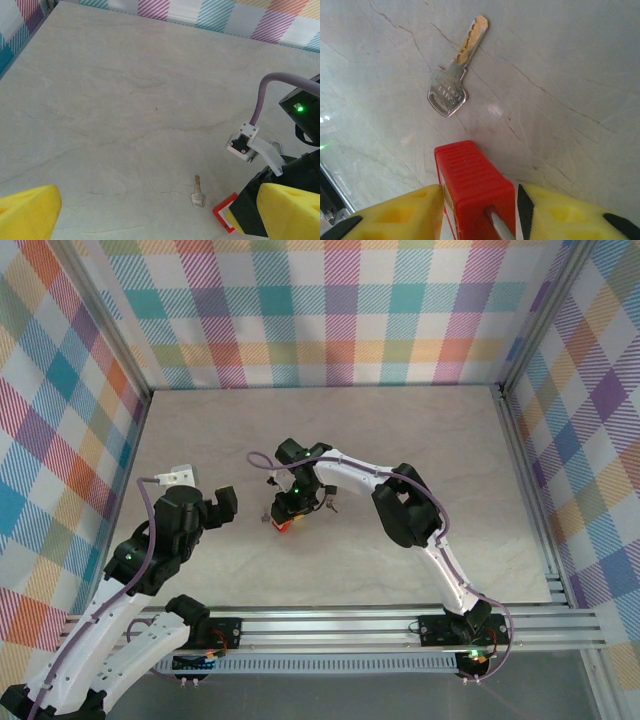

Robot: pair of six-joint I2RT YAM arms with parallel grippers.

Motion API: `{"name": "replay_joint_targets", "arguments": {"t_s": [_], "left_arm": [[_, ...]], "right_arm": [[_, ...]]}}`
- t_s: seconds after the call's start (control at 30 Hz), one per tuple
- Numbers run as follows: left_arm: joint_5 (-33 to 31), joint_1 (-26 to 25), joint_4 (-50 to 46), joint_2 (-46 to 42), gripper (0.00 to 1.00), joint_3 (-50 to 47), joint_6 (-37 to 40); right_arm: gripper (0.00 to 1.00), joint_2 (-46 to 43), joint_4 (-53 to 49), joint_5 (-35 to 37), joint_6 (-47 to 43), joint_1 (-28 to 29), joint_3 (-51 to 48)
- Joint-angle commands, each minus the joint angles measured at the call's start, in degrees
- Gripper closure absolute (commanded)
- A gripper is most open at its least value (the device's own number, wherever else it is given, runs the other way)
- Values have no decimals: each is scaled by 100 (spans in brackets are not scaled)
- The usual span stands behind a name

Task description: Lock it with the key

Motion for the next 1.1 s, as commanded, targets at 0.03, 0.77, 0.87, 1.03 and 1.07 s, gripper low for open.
{"name": "replay_joint_targets", "arguments": {"t_s": [0.03, 0.77, 0.87, 1.03, 1.07], "left_arm": [[24, 52, 127, -26, 0, -46, 79], [79, 52, 109, -18, 0, -60, 90], [179, 53, 142, -8, 0, -73, 87], [605, 58, 308, 12, 0, -125, 73], [653, 52, 322, 34, 0, -121, 64]], "right_arm": [[50, 101, -377, 214, -231, 60, 283], [28, -101, -1143, 1431, -683, 16, 1334], [20, -600, -988, 1526, -627, 16, 1090], [3, -1854, -181, 1841, -314, -10, -203], [0, -2089, 7, 1911, -192, -34, -506]]}}
